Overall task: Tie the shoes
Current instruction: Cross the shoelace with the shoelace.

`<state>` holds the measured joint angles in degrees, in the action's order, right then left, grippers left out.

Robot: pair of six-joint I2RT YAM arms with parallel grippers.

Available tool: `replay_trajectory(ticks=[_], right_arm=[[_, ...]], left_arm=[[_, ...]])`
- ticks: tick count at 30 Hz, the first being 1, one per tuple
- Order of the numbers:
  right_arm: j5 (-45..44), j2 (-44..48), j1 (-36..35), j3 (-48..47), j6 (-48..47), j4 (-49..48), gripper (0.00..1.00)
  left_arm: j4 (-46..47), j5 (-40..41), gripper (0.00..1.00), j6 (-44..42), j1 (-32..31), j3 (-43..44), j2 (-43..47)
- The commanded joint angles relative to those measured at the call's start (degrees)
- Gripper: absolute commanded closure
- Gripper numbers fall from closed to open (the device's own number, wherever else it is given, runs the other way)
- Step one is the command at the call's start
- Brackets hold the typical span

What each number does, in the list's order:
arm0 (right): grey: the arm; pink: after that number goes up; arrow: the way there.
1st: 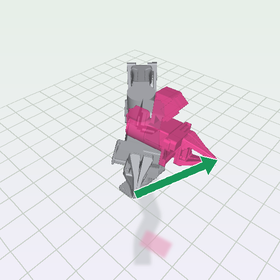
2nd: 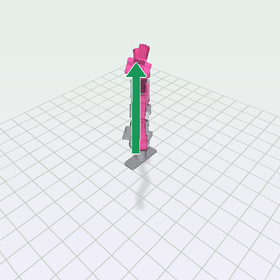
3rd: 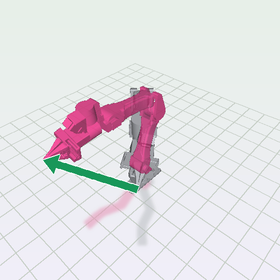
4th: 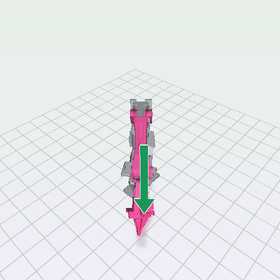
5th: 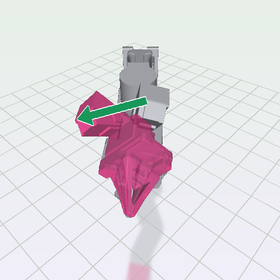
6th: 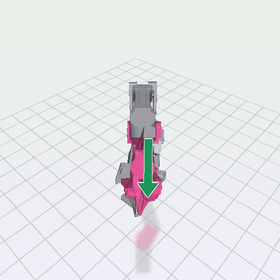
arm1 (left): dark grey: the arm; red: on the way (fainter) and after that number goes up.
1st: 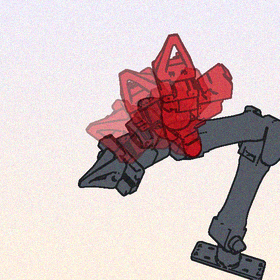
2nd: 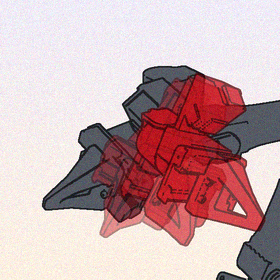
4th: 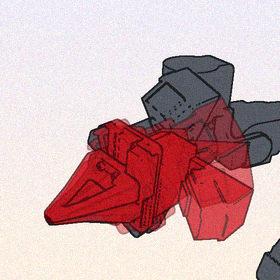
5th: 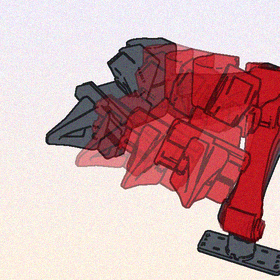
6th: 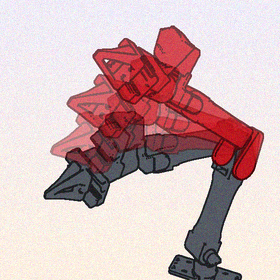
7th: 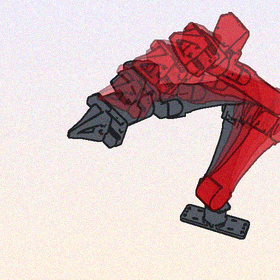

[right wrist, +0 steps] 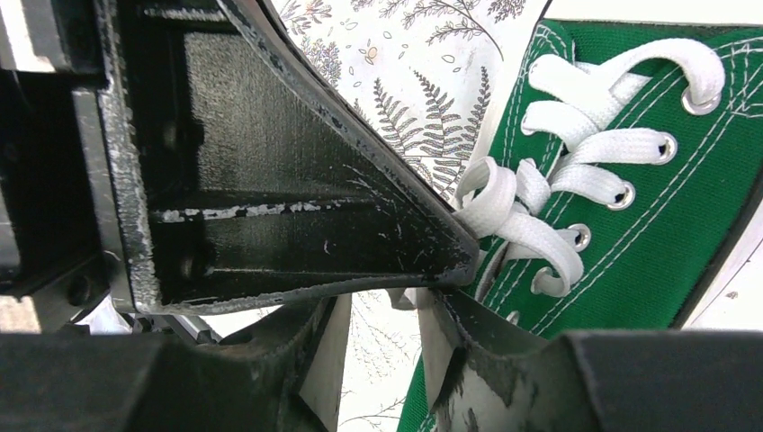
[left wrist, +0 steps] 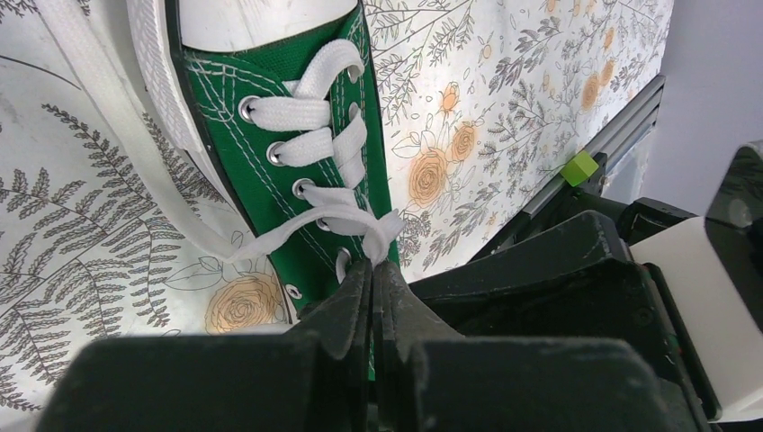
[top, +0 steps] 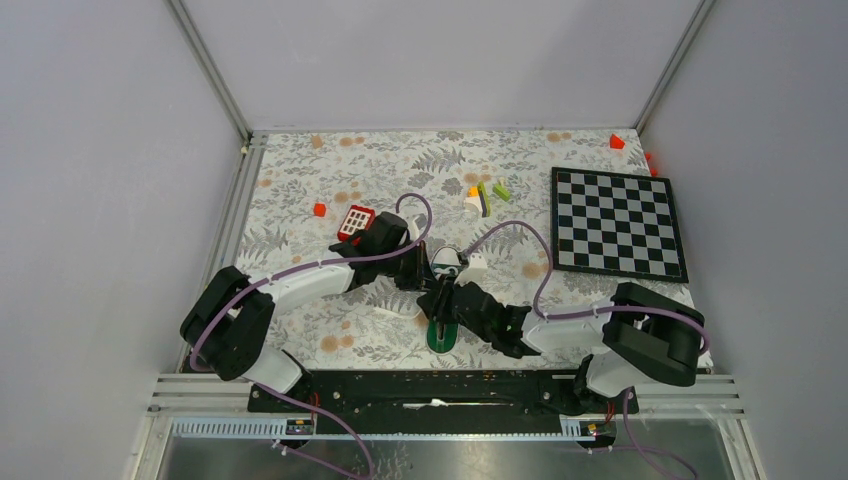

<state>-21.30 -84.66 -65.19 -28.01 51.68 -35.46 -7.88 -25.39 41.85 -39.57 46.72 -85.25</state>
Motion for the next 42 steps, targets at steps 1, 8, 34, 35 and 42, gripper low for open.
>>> replay_trajectory(ticks=[1, 8, 34, 35, 42], right_arm=[[-1.6, -0.4, -0.5, 0.2, -0.9, -3.1, 0.65], [-4.2, 7.8, -0.4, 3.6, -0.5, 2.8, 0.98], [14.6, 12.6, 8.0, -21.5, -29.6, 48.4, 1.00], [15.0, 11.3, 8.0, -23.0, -30.8, 49.9, 1.00], [16.4, 7.9, 8.2, -26.9, -33.0, 53.4, 0.94]], left_arm=[[2.3, -1.6, 1.00, 0.9, 0.3, 1.9, -0.1], [1.3, -0.3, 1.00, 0.3, 0.7, 1.8, 0.4], [-0.6, 3.7, 1.00, -2.6, 1.5, -0.3, 2.5], [-0.8, 3.9, 1.00, -2.6, 1.5, -0.4, 2.5], [-1.4, 5.2, 1.00, -2.4, 1.5, -1.8, 2.5]])
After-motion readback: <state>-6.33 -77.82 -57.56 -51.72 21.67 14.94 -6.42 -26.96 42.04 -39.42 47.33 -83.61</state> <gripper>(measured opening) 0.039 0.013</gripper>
